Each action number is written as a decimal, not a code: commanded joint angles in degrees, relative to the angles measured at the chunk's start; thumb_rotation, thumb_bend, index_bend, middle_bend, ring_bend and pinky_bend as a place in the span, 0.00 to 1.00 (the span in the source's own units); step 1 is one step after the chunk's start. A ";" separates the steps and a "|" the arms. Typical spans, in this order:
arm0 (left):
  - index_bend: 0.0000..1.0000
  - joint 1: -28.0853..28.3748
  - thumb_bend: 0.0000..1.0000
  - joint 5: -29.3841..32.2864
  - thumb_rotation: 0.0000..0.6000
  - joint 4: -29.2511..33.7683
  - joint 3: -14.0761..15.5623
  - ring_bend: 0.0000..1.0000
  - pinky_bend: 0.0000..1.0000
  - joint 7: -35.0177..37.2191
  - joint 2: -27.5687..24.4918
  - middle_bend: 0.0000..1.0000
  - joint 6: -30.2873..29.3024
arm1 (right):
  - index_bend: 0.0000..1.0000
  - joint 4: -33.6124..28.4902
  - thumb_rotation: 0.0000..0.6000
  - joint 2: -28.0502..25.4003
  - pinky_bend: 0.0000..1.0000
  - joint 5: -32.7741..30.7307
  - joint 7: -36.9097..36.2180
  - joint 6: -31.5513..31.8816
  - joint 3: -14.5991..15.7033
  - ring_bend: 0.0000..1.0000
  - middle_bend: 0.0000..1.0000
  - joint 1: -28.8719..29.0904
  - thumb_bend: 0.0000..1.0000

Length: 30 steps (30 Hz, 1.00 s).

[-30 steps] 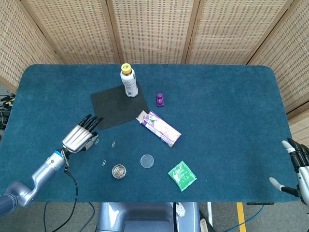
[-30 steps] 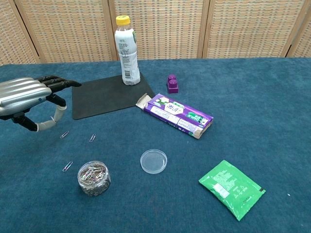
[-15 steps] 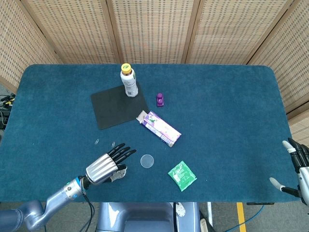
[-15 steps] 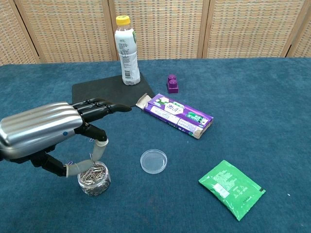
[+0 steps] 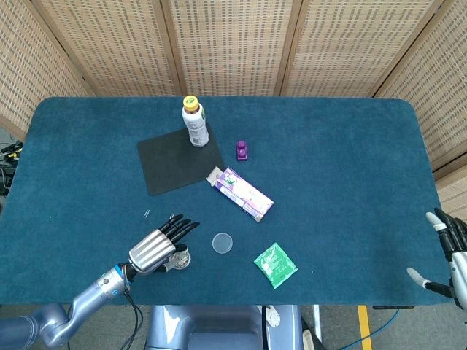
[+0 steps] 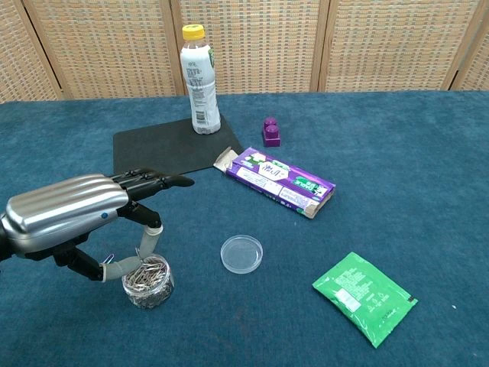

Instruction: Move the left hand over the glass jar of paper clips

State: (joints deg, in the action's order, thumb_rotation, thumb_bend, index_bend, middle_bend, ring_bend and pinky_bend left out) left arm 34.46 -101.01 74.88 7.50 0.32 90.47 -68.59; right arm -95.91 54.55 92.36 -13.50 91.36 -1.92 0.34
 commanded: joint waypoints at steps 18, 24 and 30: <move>0.46 -0.03 0.30 0.97 1.00 -3.62 -0.21 0.00 0.00 1.97 2.25 0.00 1.77 | 0.01 0.07 1.00 -0.21 0.00 -0.10 -0.78 0.23 -0.07 0.00 0.00 -0.08 0.00; 0.38 -0.07 0.25 1.02 1.00 -2.78 -0.41 0.00 0.00 2.74 1.44 0.00 1.31 | 0.01 0.05 1.00 -0.24 0.00 -0.03 -0.81 0.35 -0.07 0.00 0.00 -0.11 0.00; 0.38 -0.90 0.25 0.04 1.00 0.55 -1.37 0.00 0.00 4.61 -2.00 0.00 -3.53 | 0.01 0.20 1.00 -0.38 0.00 -0.14 -1.38 0.60 -0.14 0.00 0.00 -0.23 0.00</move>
State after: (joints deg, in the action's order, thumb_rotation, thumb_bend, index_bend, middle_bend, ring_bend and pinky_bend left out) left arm 33.99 -100.58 74.01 6.64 4.12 89.97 -70.32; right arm -95.74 54.18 92.25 -14.85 91.96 -2.04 0.11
